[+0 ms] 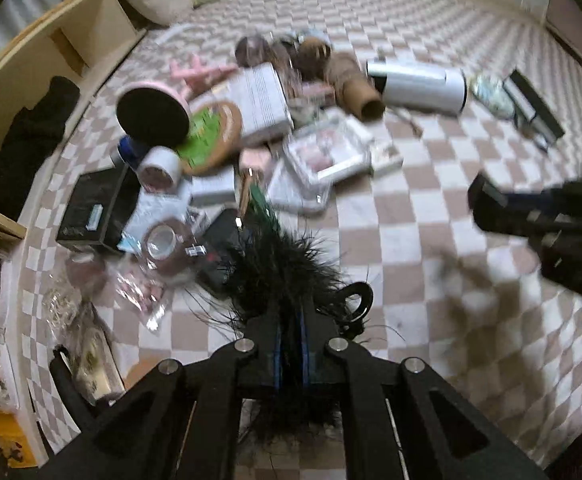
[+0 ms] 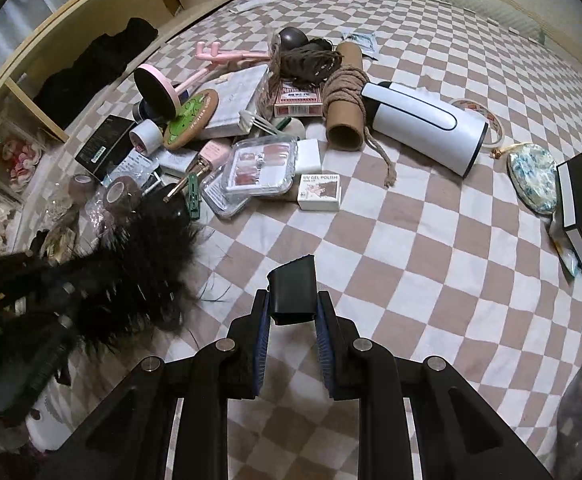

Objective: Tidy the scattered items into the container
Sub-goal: 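Lift the feather boa with the left tool while the right lifts the black item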

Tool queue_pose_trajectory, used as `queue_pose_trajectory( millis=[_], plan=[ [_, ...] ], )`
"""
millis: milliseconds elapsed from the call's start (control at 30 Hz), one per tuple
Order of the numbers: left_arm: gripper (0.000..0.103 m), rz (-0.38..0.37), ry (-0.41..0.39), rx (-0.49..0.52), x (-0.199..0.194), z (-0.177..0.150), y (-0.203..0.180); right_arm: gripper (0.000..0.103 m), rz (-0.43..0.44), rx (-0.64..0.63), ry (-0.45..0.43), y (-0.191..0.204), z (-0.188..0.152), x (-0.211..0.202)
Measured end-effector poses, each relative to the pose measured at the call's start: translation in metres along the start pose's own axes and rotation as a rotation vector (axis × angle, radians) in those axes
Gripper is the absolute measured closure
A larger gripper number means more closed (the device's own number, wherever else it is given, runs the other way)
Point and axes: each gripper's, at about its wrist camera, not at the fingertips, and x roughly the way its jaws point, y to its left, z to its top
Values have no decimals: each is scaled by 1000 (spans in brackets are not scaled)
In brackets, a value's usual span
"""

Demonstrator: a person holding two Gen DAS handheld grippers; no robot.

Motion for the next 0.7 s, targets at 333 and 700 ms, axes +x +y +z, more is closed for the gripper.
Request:
queue_pose_trajectory(
  millis=[333, 700],
  plan=[
    [36, 8, 77, 45, 22, 0, -12, 80, 24, 5, 7, 1, 5, 4],
    [35, 65, 141, 61, 47, -6, -8, 80, 29, 13, 28, -3, 5, 12]
  ],
)
